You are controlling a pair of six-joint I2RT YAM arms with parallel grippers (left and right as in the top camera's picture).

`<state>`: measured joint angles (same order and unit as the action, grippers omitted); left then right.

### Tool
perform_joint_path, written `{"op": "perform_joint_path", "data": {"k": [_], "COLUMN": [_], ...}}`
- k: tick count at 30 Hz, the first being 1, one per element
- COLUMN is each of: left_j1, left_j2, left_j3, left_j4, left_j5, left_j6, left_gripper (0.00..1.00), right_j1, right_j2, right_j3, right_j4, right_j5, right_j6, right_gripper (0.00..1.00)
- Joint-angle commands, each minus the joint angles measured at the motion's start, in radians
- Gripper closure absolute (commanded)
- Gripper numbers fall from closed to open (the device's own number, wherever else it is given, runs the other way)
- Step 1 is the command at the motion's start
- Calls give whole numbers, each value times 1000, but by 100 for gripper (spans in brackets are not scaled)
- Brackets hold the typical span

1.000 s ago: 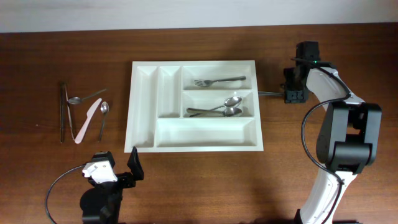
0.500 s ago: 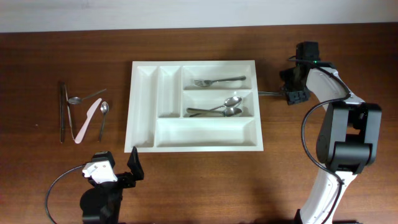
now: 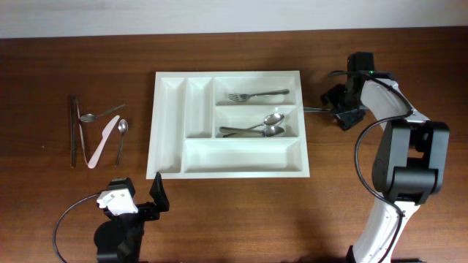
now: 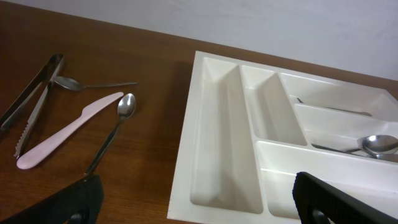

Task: Pack container
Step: 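Lower the right gripper onto the second fork and close on it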

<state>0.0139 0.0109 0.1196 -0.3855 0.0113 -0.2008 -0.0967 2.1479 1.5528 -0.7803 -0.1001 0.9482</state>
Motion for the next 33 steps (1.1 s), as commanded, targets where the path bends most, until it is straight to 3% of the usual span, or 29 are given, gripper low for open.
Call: {"op": "perform_joint_path", "data": {"k": [1, 8, 14, 18, 33], "left_j1": [4, 4, 4, 4, 4], "left_j2": [-6, -6, -6, -6, -6], "left_j3": [-4, -4, -4, -4, -4], "left_j4": [0, 0, 0, 0, 0], "left_j5": [1, 1, 1, 1, 1], "left_j6": [16, 16, 16, 16, 16], "left_gripper": [1, 1, 1, 1, 1], "right_j1": [6, 6, 6, 6, 5], "right_j2": [19, 19, 19, 19, 92], "right_j3": [-7, -7, -7, -7, -8], "right_j4": [-48, -71, 68, 69, -106], "right_j5": [-49, -46, -39, -37, -21], "right_j6": [183, 442, 472, 525, 549], "right_gripper": [23, 13, 11, 10, 9]}}
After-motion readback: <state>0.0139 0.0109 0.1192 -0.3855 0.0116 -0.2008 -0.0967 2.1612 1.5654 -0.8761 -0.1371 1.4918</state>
